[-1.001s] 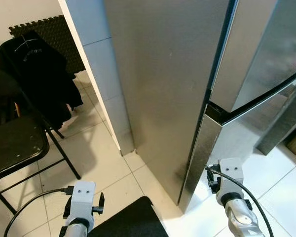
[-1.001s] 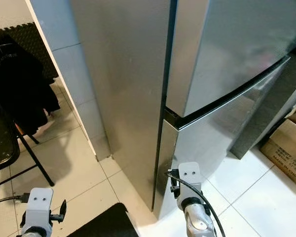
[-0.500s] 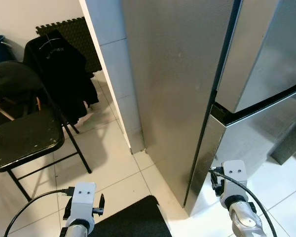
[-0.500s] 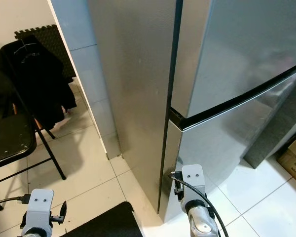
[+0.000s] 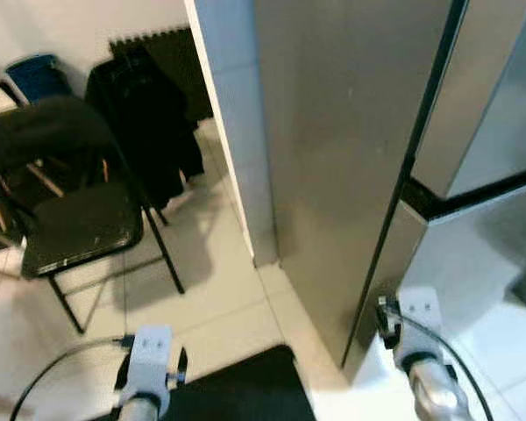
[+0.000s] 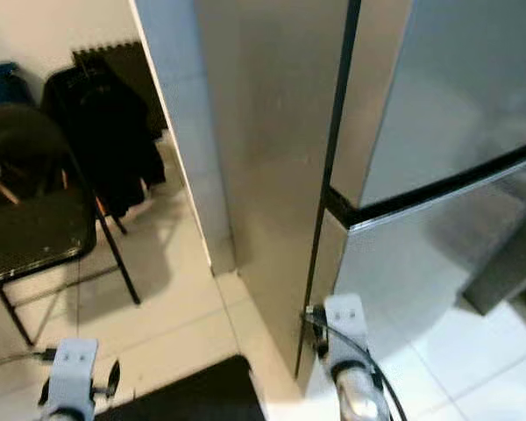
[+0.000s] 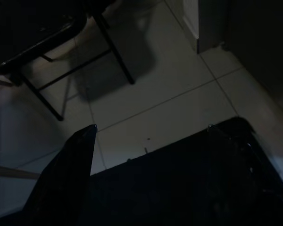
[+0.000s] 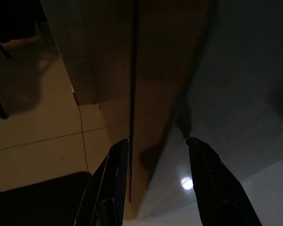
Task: Restocking fridge
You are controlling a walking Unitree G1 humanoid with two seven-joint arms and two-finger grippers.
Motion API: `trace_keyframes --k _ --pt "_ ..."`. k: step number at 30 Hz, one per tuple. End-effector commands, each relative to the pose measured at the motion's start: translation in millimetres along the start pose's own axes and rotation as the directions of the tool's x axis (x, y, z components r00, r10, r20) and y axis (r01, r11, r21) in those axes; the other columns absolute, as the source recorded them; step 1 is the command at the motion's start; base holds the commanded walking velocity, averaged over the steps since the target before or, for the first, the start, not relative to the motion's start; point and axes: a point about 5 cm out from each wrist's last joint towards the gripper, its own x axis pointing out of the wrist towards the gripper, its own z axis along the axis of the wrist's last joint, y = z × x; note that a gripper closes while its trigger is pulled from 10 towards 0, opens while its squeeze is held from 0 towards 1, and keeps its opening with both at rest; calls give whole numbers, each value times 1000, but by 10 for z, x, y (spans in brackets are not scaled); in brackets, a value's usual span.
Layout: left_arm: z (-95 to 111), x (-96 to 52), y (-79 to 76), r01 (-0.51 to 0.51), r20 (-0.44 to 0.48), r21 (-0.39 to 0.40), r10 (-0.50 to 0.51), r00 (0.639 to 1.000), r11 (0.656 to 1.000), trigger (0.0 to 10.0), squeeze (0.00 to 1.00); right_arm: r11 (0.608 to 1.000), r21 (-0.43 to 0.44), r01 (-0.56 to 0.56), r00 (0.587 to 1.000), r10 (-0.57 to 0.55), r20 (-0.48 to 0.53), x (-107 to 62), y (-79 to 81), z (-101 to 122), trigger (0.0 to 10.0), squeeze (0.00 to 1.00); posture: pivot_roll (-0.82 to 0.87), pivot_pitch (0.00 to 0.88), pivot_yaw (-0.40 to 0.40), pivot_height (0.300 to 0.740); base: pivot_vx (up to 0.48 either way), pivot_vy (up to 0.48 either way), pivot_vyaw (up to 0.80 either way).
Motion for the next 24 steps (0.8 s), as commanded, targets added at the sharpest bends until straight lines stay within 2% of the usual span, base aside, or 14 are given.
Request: trace_keyframes --k 1,24 --pt "-102 -41 10 -6 -42 -1 6 999 1000 10000 0 998 -5 -68 997 68 47 41 156 114 10000 0 -113 208 49 740 0 0 763" --pt "-100 -40 -13 -2 -45 -3 1 999 1000 10000 0 997 -4 -71 997 71 41 29 163 105 10000 0 -113 213 50 740 0 0 763"
